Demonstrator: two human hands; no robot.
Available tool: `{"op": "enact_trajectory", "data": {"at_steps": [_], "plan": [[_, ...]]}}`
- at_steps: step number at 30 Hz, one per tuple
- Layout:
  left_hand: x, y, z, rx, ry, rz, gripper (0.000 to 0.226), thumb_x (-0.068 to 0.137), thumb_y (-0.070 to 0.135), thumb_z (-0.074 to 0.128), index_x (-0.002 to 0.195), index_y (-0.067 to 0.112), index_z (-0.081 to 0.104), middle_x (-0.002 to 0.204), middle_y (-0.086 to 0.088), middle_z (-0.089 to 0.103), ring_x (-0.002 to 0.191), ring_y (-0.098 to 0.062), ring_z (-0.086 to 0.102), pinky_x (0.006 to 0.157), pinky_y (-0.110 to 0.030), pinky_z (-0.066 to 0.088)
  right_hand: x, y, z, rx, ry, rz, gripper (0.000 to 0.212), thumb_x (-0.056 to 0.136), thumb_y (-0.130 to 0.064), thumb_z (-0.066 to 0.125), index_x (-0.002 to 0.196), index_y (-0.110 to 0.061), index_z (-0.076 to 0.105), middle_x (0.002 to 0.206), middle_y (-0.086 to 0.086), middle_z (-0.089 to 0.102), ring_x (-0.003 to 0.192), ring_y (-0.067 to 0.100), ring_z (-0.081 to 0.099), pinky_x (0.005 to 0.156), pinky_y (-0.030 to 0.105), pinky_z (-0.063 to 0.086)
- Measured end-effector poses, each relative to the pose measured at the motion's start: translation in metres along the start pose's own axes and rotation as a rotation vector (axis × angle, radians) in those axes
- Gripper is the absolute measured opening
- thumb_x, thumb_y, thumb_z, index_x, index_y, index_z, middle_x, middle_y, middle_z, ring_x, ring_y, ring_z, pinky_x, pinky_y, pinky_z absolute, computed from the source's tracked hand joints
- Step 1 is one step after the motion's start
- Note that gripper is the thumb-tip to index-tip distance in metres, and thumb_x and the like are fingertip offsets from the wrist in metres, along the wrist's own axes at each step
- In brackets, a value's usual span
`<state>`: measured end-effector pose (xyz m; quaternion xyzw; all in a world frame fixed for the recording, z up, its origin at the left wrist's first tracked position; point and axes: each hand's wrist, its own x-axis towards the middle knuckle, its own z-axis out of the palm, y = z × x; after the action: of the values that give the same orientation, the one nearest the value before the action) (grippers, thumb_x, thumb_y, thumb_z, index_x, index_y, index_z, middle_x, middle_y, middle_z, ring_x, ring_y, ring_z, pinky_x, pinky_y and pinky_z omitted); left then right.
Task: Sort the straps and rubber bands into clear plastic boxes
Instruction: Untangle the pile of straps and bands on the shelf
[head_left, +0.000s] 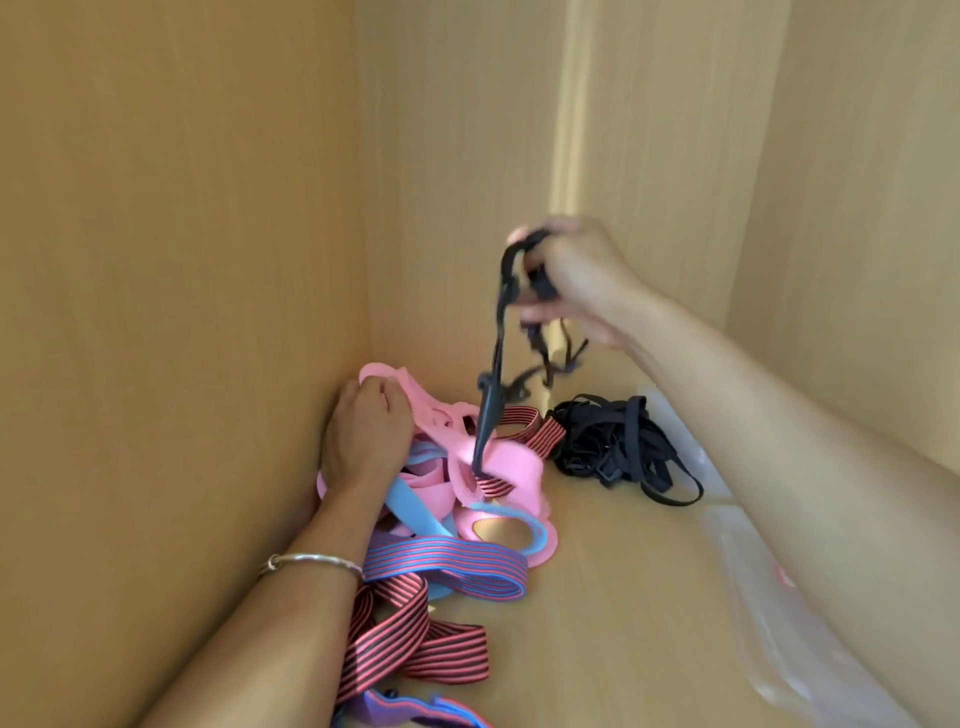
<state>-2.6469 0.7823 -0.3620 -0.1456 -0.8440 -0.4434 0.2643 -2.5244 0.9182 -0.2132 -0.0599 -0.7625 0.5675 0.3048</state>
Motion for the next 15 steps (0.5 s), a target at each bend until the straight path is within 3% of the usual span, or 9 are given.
{"op": "enact_trajectory", "data": {"at_steps": [2,5,12,15], "plan": [[0.0,0.0,-0.001,0.01,-0.006,0.008,0.037,0.1,0.025,0.036,0.107,0.0,0.062,0.114,-0.028,0.058,0.104,-0.044,0.053,0.084,-0.044,0.042,-0.012,0.012,0.012,0.041,-0.111,0.16,0.02,0.101,-0.001,0.035,0.104,-0.004,0.054,0.112,0.02,0.058,0.06,0.02,0.068,0.056,0.031,0.06],[-0.001,-0.002,-0.001,0.023,-0.007,0.017,0.039,0.101,0.027,0.034,0.11,0.001,0.061,0.115,-0.027,0.057,0.104,-0.043,0.053,0.085,-0.043,0.042,-0.017,0.021,0.021,0.205,-0.138,0.278,0.019,0.101,-0.002,0.033,0.089,-0.003,0.048,0.094,0.018,0.057,0.067,0.025,0.066,0.052,0.029,0.059],[-0.001,0.0,0.0,0.075,-0.015,-0.008,0.034,0.099,0.028,0.039,0.11,0.003,0.059,0.114,-0.026,0.056,0.101,-0.044,0.055,0.08,-0.044,0.043,-0.013,-0.007,0.001,0.59,-0.054,0.225,0.022,0.1,0.0,0.033,0.095,0.003,0.055,0.082,0.018,0.066,0.061,0.025,0.07,0.044,0.021,0.054],[-0.001,-0.001,0.001,0.086,-0.033,-0.015,0.035,0.098,0.03,0.04,0.113,0.004,0.06,0.115,-0.025,0.055,0.102,-0.044,0.055,0.08,-0.044,0.044,-0.025,-0.017,0.003,0.61,-0.09,0.218,0.026,0.099,0.001,0.03,0.091,0.004,0.055,0.078,0.019,0.067,0.06,0.026,0.071,0.042,0.022,0.053]]}}
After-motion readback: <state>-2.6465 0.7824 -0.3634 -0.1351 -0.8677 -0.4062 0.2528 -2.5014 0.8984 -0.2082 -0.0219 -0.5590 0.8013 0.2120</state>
